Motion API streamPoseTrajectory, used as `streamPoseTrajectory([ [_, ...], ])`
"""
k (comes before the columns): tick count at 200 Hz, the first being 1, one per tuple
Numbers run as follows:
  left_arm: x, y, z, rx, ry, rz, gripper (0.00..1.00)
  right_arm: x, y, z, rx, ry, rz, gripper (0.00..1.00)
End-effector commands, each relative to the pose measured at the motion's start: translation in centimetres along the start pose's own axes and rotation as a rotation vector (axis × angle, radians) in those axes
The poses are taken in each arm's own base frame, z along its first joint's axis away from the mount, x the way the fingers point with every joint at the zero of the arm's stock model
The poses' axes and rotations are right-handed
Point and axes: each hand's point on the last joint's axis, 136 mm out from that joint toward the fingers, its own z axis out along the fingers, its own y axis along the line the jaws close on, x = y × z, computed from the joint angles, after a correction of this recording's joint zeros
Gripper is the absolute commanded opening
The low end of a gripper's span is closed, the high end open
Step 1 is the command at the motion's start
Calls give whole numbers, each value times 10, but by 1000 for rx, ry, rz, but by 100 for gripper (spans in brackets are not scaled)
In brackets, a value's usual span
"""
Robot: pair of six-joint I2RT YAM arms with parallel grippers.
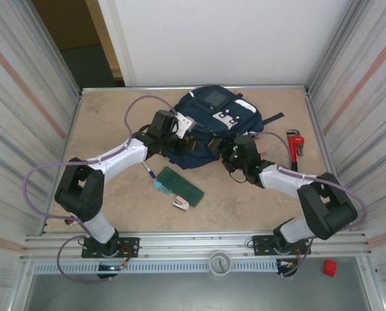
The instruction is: Pack the student bag
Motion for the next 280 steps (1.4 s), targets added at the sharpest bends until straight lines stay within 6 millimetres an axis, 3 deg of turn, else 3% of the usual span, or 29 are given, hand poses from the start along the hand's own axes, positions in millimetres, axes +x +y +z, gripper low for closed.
streamPoseTrajectory([
  [1,-33,-23,-18,46,-100,55,0,-22,18,10,-33,-67,-20,64],
  [18,-33,-23,-18,45,-102,58,0,-25,9,13,-13,-68,-52,30],
  [43,-30,-15,-24,-2,-99,88,0,-36,-18,2,47,-100,-55,0],
  [71,-24,16,-32,-78,-86,85,0,-57,-41,-25,97,-169,-68,0],
  [105,-19,46,-37,-114,-87,71,0,-78,-45,-56,122,-255,-131,0],
  [134,-20,68,-36,-151,-83,39,0,-95,-45,-71,158,-278,-179,0],
  [151,-26,62,-38,-120,-101,27,0,-109,-52,-73,209,-232,-177,0],
  [175,-37,26,-42,10,-162,20,0,-122,-56,-59,233,-69,-164,0],
  [198,-36,-2,-37,58,-160,-20,0,-131,-47,-49,183,70,-152,21],
  [222,-38,-17,-29,44,-156,-114,0,-131,-41,-64,183,57,-182,51],
  [253,-44,-37,-24,26,-162,-92,0,-86,-37,-82,217,56,-259,82],
  [280,-46,-42,-19,33,-162,-94,0,-48,-39,-76,172,58,-179,96],
])
